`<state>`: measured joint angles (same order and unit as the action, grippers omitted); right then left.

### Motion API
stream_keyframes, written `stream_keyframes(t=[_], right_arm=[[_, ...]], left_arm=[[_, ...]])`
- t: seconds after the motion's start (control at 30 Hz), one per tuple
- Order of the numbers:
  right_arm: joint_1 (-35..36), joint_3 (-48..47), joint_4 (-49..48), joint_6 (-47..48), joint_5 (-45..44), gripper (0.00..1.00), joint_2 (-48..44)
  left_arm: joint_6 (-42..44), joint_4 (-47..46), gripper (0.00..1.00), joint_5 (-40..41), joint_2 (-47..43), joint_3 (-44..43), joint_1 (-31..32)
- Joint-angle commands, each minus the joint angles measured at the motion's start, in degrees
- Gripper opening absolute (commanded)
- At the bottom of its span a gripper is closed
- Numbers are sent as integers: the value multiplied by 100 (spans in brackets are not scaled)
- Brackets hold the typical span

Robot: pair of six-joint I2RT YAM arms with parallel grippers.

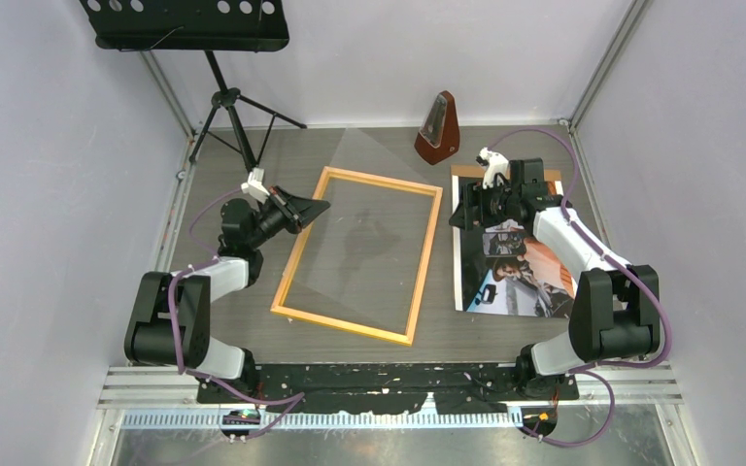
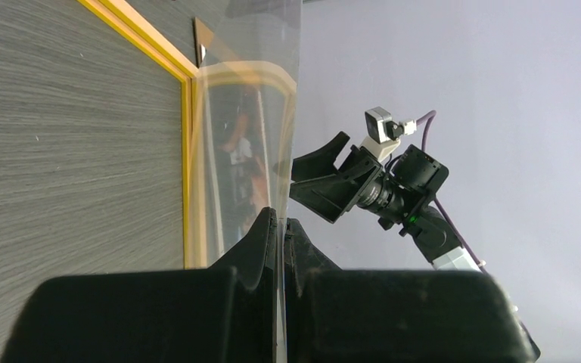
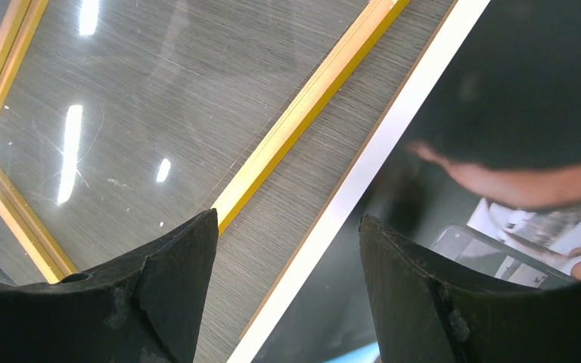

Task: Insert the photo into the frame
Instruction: Place the photo frame item in the photo frame.

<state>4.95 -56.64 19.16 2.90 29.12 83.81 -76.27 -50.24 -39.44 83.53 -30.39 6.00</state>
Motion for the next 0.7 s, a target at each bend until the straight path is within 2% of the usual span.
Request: stream_keyframes(t=[0.0,0.67], right_arm=[[-43,-18,-233,27,50,74,-248],[-70,4,-237,52,7,74,-259]], left_arm=[[-49,-169,0,57,-192,5,57],[-284,71,0,173,-495,34,168]])
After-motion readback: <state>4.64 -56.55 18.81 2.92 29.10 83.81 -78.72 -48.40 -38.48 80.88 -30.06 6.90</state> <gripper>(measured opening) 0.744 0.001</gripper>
